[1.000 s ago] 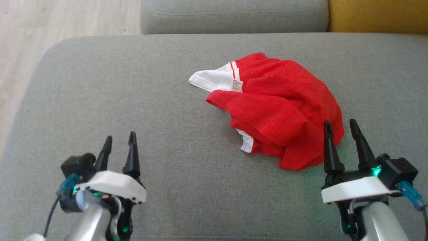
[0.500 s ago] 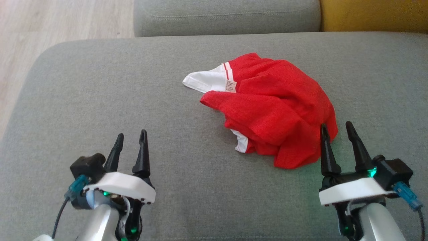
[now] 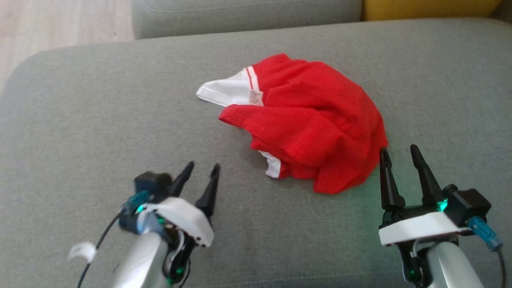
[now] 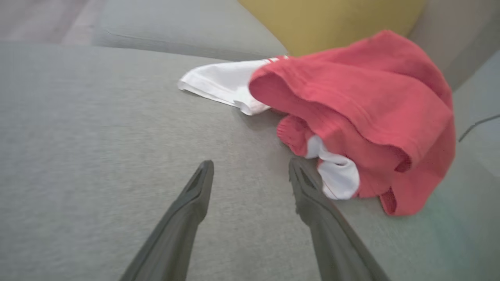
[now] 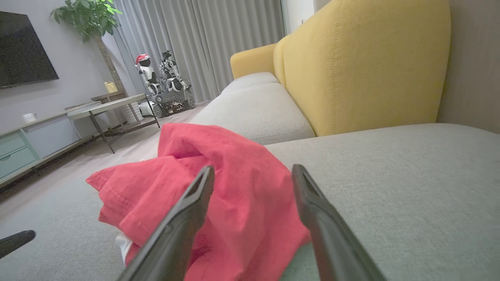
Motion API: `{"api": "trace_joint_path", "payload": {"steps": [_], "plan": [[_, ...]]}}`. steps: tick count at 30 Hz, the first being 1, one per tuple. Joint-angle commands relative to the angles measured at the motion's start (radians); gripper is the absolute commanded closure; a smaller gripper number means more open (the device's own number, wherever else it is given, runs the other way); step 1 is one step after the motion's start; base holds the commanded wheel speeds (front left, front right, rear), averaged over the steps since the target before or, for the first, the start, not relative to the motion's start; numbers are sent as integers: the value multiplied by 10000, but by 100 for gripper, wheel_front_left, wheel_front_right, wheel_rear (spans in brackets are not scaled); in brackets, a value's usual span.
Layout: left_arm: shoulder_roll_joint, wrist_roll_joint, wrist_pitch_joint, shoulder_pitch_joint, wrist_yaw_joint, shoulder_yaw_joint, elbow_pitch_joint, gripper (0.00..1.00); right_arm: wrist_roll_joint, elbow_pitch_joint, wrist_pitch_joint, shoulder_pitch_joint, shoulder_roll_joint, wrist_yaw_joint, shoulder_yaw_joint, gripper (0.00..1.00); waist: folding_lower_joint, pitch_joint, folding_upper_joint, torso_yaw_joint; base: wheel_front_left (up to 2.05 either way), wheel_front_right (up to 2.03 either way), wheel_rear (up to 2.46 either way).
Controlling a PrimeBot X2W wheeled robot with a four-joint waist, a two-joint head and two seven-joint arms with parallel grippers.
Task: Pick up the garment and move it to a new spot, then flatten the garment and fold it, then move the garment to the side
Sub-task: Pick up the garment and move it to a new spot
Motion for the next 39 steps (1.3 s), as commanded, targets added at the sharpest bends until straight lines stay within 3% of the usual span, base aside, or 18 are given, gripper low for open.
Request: {"api": "trace_joint_path", "payload": {"steps": [1, 11, 20, 24, 25, 26, 27, 39], "plan": [[24, 86, 32, -612, -92, 191, -195, 0, 73, -358, -109, -276, -56, -7, 251, 0, 0, 181, 0, -199, 0, 0, 0], [-152, -271, 552, -1619, -601, -1319, 570, 0, 102, -483, -109, -516, -56, -7, 232, 0, 0, 912, 0, -985, 0, 0, 0], [-203, -1000, 399, -2231, -660, -2077, 1061, 0, 109, -517, -109, -633, -56, -7, 248, 0, 0, 1197, 0, -1401, 0, 0, 0], [-208, -840, 295, -2527, -524, -2242, 1543, 0, 134, -541, -109, -690, -56, -7, 306, 0, 0, 1251, 0, -1537, 0, 0, 0], [-209, -846, 291, -2576, -489, -2253, 1666, 20, 144, -546, -109, -698, -56, -7, 311, 0, 0, 1259, 0, -1561, 0, 0, 0], [-210, -839, 259, -2635, -430, -2257, 1782, 80, 154, -550, -109, -702, -56, -7, 312, 0, 0, 1266, 0, -1582, 0, 0, 0], [-210, -809, 194, -2693, -356, -2258, 1888, 100, 161, -551, -109, -698, -56, -7, 310, 0, 0, 1266, 0, -1594, 0, 0, 0], [77, -738, -626, -2735, 143, -1948, 2486, 100, 160, -375, -109, -461, -56, -7, 182, 0, 0, 540, 0, -1040, 0, 0, 0]]}}
